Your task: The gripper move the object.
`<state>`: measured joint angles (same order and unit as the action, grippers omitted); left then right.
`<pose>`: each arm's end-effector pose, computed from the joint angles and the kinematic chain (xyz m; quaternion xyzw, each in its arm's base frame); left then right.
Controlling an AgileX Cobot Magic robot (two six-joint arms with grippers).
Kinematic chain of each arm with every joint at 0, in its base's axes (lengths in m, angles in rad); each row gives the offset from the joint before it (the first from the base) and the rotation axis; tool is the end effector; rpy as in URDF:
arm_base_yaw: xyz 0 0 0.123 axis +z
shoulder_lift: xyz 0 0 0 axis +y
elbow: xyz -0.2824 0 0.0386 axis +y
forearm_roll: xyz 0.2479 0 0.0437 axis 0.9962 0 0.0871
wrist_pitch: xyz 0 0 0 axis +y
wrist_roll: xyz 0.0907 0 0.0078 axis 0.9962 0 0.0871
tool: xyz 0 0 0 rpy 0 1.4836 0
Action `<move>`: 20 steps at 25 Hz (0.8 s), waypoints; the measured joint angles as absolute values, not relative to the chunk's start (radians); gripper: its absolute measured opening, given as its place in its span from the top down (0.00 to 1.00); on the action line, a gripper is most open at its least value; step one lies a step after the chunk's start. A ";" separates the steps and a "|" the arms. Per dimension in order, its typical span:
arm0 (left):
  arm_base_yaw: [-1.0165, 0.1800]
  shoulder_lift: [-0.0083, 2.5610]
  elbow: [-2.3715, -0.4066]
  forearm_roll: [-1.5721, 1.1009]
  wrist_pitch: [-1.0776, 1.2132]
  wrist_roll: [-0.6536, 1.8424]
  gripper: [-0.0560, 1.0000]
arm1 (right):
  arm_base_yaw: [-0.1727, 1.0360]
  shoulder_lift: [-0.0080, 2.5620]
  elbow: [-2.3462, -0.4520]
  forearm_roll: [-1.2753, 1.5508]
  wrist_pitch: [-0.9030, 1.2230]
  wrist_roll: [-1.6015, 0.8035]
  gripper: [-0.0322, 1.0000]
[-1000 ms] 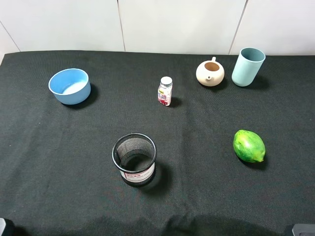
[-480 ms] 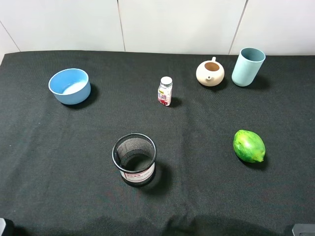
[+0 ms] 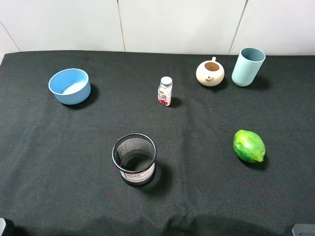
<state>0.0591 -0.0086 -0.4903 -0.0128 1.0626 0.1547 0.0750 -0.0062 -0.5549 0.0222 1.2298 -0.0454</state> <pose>-0.0050 -0.0013 0.2743 0.0411 0.8530 0.0492 0.5180 -0.0201 0.0004 0.2787 -0.0546 0.8784 0.0180 0.4745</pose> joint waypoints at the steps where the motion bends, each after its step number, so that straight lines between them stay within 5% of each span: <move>1: 0.059 -0.009 -0.490 -0.013 1.063 0.155 0.01 | 0.075 -0.006 -0.555 0.022 1.230 -0.045 0.30; 20: 0.059 -0.009 -0.490 -0.013 1.063 0.155 0.01 | 0.075 -0.006 -0.555 0.022 1.229 -0.044 0.30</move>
